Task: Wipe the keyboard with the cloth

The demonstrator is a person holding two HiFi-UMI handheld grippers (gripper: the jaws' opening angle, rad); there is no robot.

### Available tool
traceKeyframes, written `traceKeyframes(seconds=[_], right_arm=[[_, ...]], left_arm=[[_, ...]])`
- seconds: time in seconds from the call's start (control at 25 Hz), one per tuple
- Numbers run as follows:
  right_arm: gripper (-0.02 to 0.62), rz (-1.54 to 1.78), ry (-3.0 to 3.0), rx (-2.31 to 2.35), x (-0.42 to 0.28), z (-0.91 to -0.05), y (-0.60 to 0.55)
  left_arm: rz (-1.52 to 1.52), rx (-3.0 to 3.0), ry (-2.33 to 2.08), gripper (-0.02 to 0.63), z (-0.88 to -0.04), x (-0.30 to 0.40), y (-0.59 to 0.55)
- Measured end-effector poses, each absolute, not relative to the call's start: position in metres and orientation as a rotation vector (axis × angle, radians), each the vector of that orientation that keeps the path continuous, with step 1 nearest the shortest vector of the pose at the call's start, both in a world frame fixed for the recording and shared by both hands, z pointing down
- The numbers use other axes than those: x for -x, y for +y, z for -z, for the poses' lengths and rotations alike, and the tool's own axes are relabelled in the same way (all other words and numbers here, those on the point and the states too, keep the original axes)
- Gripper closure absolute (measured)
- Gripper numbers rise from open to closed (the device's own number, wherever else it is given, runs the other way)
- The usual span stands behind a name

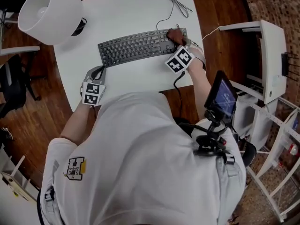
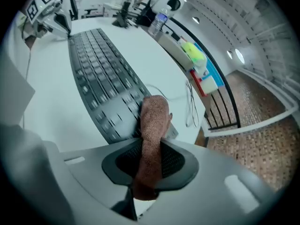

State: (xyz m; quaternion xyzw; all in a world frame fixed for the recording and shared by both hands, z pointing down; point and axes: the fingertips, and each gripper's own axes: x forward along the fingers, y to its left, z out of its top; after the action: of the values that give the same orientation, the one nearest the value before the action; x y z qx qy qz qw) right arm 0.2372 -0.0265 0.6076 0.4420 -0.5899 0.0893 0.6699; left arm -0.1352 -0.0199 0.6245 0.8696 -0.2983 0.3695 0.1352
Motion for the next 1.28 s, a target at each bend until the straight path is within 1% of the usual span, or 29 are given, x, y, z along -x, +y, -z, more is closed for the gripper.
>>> traceKeyframes(seconds=[0.08,0.2,0.28,0.36,0.48,0.56,0.68,0.8,1.0,1.12,1.2,1.28], right_arm=[[0.514,-0.132,-1.483,-0.907,-0.161,-0.602,-0.032],[0.514,0.011,-1.736,-0.715,-0.023,-0.596,-0.038],[0.514,0.135,-1.836,-0.585,0.055,-0.597,-0.04],[0.514,0.228,-1.871,-0.473,0.105,-0.606,-0.04],[0.515,0.233,-1.885,-0.409,0.13,-0.618,-0.041],[0.515,0.193,-1.881,-0.429,0.118,-0.619,-0.041],[0.515,0.137,-1.82,-0.485,0.074,-0.62,-0.04],[0.515,0.062,-1.748,-0.587,0.001,-0.621,-0.037],[0.514,-0.108,-1.577,-0.809,-0.154,-0.622,-0.025],[0.514,-0.207,-1.441,-0.929,-0.233,-0.623,-0.015],[0.514,-0.259,-1.359,-0.989,-0.272,-0.622,-0.006],[0.514,-0.275,-1.308,-1.012,-0.287,-0.622,-0.002]], left_arm=[[-1.06,-2.52,-0.869,0.601,-0.625,0.135,-0.02],[-1.048,-2.527,-0.872,0.601,-0.624,0.135,-0.022],[-1.045,-2.529,-0.872,0.601,-0.624,0.136,-0.022],[-1.046,-2.529,-0.869,0.601,-0.624,0.138,-0.021],[-1.056,-2.532,-0.858,0.601,-0.624,0.138,-0.021],[-1.064,-2.537,-0.846,0.601,-0.624,0.137,-0.021],[-1.063,-2.538,-0.837,0.601,-0.624,0.14,-0.022],[-1.064,-2.537,-0.84,0.601,-0.622,0.142,-0.021],[-1.076,-2.537,-0.84,0.601,-0.62,0.134,-0.02],[-1.078,-2.537,-0.839,0.601,-0.623,0.136,-0.021],[-1.077,-2.534,-0.842,0.601,-0.625,0.136,-0.021],[-1.071,-2.532,-0.85,0.601,-0.626,0.136,-0.022]])
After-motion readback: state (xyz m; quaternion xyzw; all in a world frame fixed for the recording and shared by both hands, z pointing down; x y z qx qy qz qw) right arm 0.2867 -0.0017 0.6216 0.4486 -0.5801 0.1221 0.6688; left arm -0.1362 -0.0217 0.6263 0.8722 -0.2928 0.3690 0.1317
